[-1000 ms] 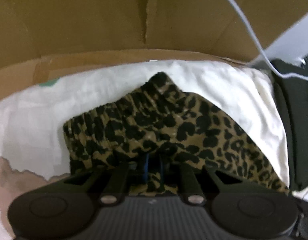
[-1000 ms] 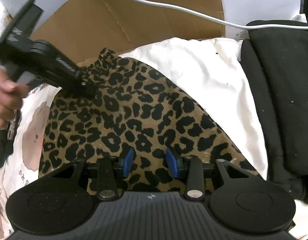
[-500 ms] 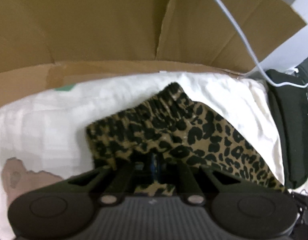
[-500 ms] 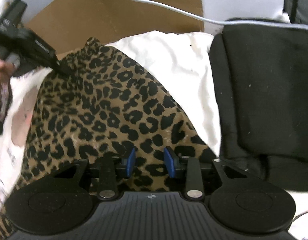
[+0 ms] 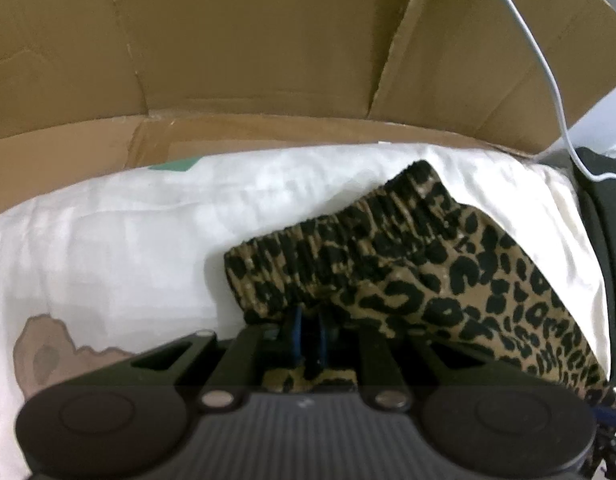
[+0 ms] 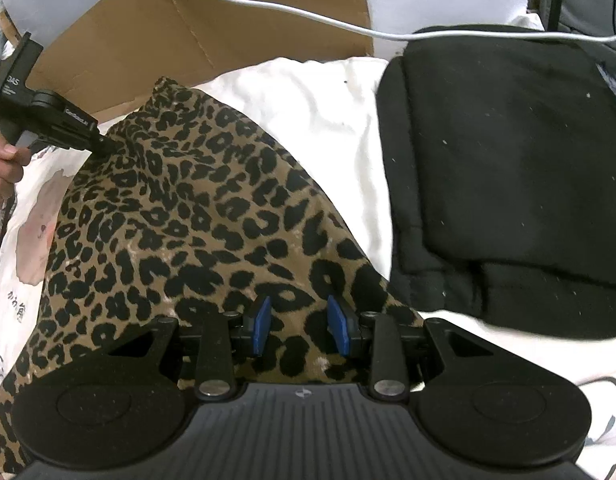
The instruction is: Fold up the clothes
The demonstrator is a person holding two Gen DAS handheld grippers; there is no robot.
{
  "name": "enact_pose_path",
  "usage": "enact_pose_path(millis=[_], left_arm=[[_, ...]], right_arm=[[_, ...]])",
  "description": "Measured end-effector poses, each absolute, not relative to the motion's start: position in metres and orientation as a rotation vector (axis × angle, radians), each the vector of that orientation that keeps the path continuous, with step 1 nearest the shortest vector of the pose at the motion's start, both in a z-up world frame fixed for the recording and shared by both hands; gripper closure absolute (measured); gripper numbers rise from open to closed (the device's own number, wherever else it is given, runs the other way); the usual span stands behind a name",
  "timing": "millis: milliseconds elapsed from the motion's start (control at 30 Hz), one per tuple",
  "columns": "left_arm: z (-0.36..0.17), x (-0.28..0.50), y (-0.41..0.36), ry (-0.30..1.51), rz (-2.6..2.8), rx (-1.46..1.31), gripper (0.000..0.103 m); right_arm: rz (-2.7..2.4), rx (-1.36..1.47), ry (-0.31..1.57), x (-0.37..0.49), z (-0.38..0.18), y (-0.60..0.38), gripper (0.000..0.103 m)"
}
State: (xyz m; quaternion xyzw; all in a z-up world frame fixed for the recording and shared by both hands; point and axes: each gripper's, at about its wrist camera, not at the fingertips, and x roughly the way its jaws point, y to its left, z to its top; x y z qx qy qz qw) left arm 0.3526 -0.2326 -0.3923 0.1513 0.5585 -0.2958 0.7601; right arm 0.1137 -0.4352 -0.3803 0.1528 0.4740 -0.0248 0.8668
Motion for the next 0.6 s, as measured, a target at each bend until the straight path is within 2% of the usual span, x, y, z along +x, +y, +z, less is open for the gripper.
enact_pose_path(millis=[433,600], left_arm=[[-0.360,0.295,-0.215,1.225,-0.786,0.407,0.092],[-0.383,0.283,-0.213,1.209,-0.766,0.443,0.091]], right_arm=[[-0.118,0.336,1.006,0.096,-0.376,-0.442,0.065],[-0.125,0.350,0.966,0.088,-0.361,-0.436,0.064]])
